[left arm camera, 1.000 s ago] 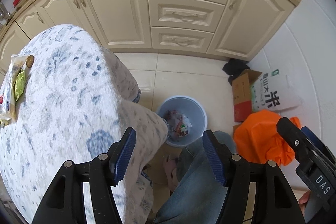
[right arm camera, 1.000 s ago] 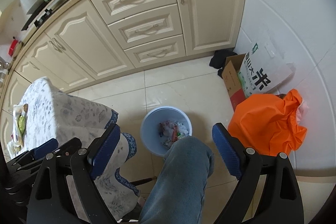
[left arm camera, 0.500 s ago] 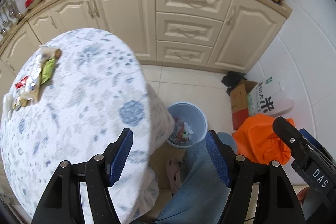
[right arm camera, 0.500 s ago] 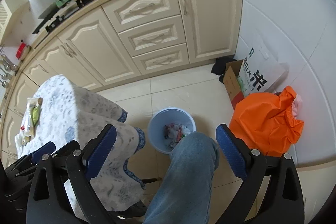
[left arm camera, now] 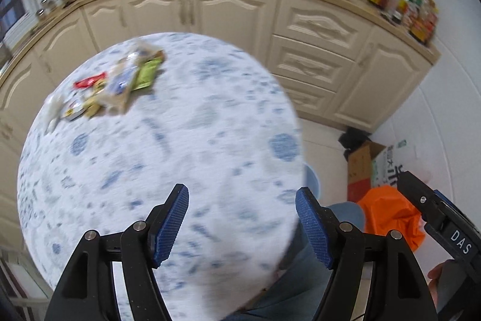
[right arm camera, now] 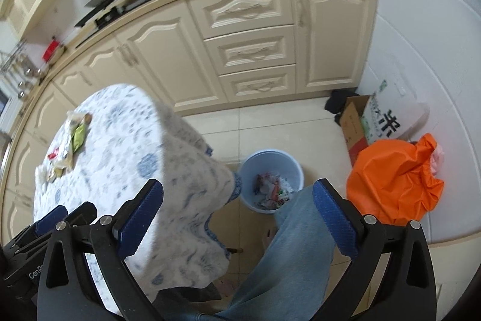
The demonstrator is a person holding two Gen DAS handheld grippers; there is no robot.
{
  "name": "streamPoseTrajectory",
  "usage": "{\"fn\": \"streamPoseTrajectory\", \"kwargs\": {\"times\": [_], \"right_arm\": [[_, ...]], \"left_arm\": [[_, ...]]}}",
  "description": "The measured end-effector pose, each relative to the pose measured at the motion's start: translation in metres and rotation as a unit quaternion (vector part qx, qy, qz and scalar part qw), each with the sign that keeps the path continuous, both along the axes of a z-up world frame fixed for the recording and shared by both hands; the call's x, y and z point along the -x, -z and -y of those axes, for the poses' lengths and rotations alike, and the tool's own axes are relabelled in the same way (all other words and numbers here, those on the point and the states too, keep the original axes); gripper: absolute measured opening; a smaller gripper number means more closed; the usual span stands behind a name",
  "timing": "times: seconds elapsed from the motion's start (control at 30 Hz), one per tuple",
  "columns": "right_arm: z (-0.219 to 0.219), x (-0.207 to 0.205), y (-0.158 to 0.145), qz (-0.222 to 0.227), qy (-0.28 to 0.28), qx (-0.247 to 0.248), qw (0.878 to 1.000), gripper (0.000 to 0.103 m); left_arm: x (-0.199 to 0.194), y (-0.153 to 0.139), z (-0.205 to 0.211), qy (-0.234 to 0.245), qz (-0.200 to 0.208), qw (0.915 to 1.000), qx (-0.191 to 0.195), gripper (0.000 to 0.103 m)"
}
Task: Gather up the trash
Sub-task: 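Move both open tools back over the trash pile on the table, then grasp the clear bread bag with blue label using the left tool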
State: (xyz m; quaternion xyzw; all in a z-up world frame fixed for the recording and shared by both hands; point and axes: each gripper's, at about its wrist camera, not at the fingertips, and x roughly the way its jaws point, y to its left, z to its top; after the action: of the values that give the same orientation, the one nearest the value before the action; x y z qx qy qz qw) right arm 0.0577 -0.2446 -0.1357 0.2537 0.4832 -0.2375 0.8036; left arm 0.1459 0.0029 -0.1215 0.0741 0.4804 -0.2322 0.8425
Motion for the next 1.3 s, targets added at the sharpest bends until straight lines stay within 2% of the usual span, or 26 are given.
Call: {"fn": "streamPoseTrajectory", "kwargs": {"times": [0.23,0.57,0.7,0.9,1.1,1.3], "right_arm": [[-0.035,-0.036,0.017,-0.023,-0.039,-0.006,0.999,0.101],[-0.075,-0.096,0.047,-0.061,-0.091,-0.018,0.994,0.101],[-0.089,-0.117,0.058,-0.075,-0.112,-0.02,0.991,0.101],[-0.101,-0.151,0.072,-0.081,-0.146,-0.028,0.986,0.101],[-0.083,-0.179,0.082,-0.081,-0.135,-0.04,0.987,0.101],[-0.06,-0.207,0.097,-0.088,-0.121,-0.055,0.987,0.101]], "left_arm": [[-0.021,0.004,-0.056,-0.049,-0.01,0.9986,-0.015,0.07],[-0.081,0.027,-0.098,-0.113,-0.051,0.9919,-0.027,0.07],[-0.109,0.037,-0.096,-0.122,-0.064,0.9899,-0.034,0.07],[-0.163,0.038,-0.077,-0.116,-0.054,0.9911,-0.038,0.07],[-0.213,0.039,-0.054,-0.124,-0.043,0.9897,-0.058,0.07],[-0.251,0.058,-0.032,-0.133,-0.061,0.9855,-0.087,0.07]]}}
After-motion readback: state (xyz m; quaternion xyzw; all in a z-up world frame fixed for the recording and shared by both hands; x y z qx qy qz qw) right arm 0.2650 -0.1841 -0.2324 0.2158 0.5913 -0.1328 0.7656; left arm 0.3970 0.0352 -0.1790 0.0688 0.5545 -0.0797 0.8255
